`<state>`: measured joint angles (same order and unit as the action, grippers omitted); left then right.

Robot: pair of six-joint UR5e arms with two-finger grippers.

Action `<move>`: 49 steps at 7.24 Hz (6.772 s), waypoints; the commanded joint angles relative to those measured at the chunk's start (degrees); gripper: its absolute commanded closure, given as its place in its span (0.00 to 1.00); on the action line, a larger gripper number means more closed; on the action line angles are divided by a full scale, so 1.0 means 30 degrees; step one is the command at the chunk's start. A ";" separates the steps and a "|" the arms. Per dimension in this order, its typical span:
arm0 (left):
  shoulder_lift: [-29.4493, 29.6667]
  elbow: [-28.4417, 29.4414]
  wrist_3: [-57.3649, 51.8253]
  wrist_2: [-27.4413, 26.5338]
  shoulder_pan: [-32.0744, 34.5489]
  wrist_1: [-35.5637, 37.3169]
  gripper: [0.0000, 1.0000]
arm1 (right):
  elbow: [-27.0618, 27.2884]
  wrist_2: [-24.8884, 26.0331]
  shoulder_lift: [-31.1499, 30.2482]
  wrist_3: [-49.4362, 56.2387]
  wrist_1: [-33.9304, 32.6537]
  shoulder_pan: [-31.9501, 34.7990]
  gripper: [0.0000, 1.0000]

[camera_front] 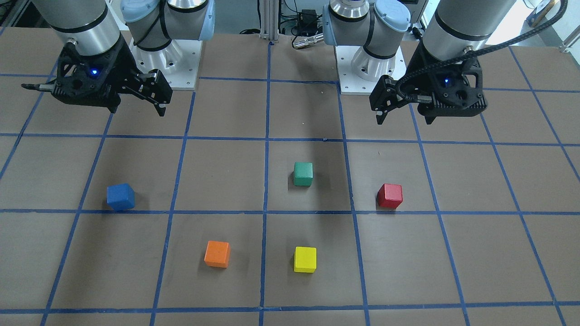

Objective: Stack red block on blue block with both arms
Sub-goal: 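Move the left gripper down toward the red cube, then close the left gripper on the red cube and lift it, then carry the red cube with the left gripper toward the table center, then release the red cube and withdraw the left gripper while the right arm advances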

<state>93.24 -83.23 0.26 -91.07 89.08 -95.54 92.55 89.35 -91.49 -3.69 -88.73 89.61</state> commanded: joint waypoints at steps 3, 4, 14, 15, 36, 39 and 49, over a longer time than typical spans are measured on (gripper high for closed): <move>-0.0723 -0.1076 -0.0523 0.0005 0.0042 -0.0203 0.00 | 0.0000 0.0013 0.0000 0.0000 0.0017 0.0011 0.00; -0.0701 -0.1578 -0.0556 0.0092 0.0042 0.0086 0.00 | 0.0000 0.0013 0.0000 0.0000 0.0017 -0.0018 0.00; 0.3632 -0.8219 -0.7493 -0.1519 -0.2559 1.0909 0.00 | -0.0030 0.0013 0.0000 0.0000 -0.0305 -0.0018 0.00; 0.3925 -0.9422 -0.7732 -0.1489 -0.2768 1.3220 0.00 | -0.0001 0.0013 0.0000 0.0029 -0.0276 -0.0018 0.00; 0.9698 -0.2811 0.8584 0.1326 0.7806 1.3330 0.71 | -0.0029 -0.0016 0.0000 0.0029 -0.0364 -0.0048 0.00; 0.9031 -0.2990 0.8352 -0.0084 0.7661 1.3861 0.00 | -0.0030 -0.0045 0.0000 -0.0060 -0.0422 -0.0047 0.00; -0.1549 -0.1701 -0.1760 0.1148 0.0250 0.1261 0.00 | -0.0087 -0.0397 0.3506 -0.0381 -0.4511 0.0856 0.00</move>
<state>90.03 -88.32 -5.71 -87.57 90.90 -91.13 92.85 88.20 -84.21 -4.73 -98.70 90.91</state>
